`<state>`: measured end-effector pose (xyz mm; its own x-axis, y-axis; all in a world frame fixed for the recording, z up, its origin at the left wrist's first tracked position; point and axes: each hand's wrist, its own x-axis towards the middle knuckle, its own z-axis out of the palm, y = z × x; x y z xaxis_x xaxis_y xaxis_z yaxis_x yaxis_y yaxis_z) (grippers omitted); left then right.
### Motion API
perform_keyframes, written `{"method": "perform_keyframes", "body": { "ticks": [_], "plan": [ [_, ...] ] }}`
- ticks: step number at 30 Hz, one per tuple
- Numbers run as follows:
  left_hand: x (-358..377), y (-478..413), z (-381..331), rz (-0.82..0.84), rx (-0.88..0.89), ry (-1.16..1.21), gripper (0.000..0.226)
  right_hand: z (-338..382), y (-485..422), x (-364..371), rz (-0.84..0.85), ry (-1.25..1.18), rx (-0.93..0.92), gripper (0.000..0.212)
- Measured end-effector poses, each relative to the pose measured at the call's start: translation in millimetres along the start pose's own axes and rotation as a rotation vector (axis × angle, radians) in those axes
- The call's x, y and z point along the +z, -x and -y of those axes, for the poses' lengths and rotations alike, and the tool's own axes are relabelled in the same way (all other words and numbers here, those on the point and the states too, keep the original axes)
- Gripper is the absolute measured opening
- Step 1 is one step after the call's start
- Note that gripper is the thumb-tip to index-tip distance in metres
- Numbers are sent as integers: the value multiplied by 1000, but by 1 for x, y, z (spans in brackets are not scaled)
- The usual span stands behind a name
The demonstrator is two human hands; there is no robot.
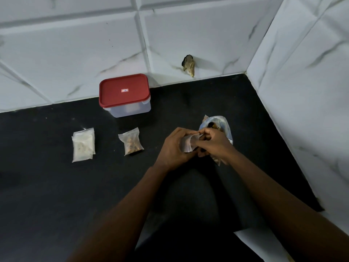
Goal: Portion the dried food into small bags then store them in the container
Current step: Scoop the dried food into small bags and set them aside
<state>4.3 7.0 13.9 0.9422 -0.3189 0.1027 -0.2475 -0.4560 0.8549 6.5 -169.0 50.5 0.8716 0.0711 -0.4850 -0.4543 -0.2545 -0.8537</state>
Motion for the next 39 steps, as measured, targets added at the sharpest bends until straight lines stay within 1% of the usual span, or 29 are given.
{"method": "perform_keyframes", "body": {
  "ticks": [2, 6, 11, 14, 16, 18, 20, 24, 27, 32, 34, 36, 39],
  "plan": [
    [3, -2, 0, -19, -13, 12, 47, 0, -1, -1, 5, 1, 11, 33],
    [8, -5, 1, -52, -31, 41, 47, 1, -1, -6, 30, 55, -3, 31],
    [9, -7, 1, -72, -35, 105, 44, 3, 0, -12, -4, 90, -33, 24],
    [10, -8, 0, -80, -72, 177, 45, 6, 0, -14, -24, 107, -35, 26],
    [10, -8, 0, -69, -76, 206, 51, 8, 1, -15, -29, 83, -33, 28],
    [10, -8, 1, -55, -73, 199, 55, 10, 3, -15, -32, 35, -29, 30],
    [10, -8, 3, -49, -78, 173, 53, 12, 4, -14, -48, 20, -41, 35],
    [12, -8, 6, -21, -52, 128, 55, 12, 1, -11, -54, 132, -71, 41],
    [16, -8, 6, -24, -37, 126, 50, 9, -3, -7, -49, 162, -74, 41],
    [17, -8, 5, -54, -38, 146, 38, 5, -3, -5, -38, 134, -46, 38],
    [17, -7, 4, -76, -63, 185, 35, 5, -1, -8, -33, 132, -40, 38],
    [17, -7, 3, -89, -102, 220, 36, 4, 1, -12, -36, 127, -45, 36],
    [19, -7, 4, -81, -116, 234, 42, 3, 4, -17, -56, 146, -66, 35]
  ]
}}
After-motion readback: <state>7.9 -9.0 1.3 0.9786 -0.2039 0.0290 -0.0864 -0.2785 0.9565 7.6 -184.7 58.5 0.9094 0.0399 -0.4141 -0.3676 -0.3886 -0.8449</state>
